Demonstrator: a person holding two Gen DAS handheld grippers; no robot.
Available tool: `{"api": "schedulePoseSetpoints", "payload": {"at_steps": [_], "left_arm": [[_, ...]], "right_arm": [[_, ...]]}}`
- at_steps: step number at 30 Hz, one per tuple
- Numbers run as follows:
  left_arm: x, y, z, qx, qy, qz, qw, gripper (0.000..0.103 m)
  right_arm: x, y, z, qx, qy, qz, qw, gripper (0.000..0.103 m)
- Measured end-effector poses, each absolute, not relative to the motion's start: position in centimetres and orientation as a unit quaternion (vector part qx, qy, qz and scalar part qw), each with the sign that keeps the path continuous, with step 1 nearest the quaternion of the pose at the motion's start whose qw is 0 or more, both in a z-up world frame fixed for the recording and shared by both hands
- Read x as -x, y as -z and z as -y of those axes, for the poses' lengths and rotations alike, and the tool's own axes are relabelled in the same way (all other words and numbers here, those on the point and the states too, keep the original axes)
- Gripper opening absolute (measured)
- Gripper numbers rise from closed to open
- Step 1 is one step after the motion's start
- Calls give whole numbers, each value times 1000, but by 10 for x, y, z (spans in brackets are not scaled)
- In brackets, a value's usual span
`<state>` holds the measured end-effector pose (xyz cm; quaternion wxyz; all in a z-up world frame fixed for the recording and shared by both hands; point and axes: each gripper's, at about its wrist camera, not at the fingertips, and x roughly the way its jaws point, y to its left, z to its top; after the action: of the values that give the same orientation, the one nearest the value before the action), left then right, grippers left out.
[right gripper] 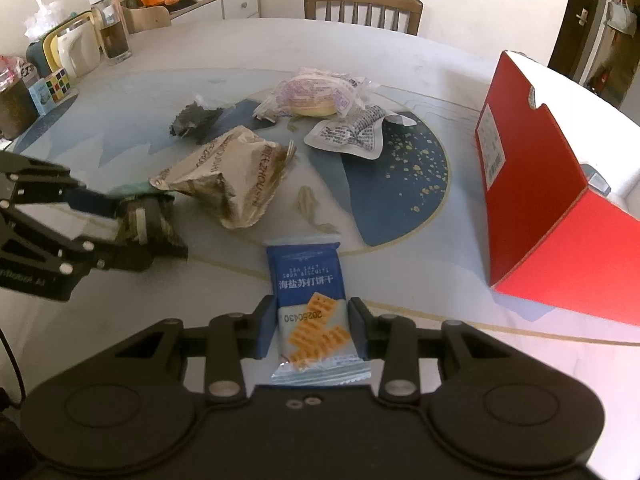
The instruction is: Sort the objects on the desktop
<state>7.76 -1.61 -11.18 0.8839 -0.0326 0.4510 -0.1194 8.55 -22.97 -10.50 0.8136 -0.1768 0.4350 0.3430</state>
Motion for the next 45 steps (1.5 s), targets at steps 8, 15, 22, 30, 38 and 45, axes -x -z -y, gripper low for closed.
{"api": "schedulePoseSetpoints", "payload": {"at_steps": [8, 15, 22, 30, 38, 45], "left_arm": [[-65, 107, 17, 50, 154, -474, 866, 58], [-57, 93, 19, 45, 168, -459, 871, 58], [-57, 72, 20, 40, 173, -434, 883, 58], [-62, 54, 28, 30, 178, -414, 892, 58], [-71, 34, 44, 5, 182, -393, 901, 58], [-86, 10, 61, -18, 185, -362, 914, 58]], "right_arm": [[-79, 98, 234, 164, -340, -436, 817, 38], [-73, 87, 237, 154, -336, -431, 823, 38], [-71, 67, 241, 147, -334, -415, 833, 38], [-73, 48, 247, 137, -336, -402, 841, 38], [-83, 28, 262, 116, -341, -392, 847, 38], [-98, 8, 278, 111, -343, -375, 854, 38]]}}
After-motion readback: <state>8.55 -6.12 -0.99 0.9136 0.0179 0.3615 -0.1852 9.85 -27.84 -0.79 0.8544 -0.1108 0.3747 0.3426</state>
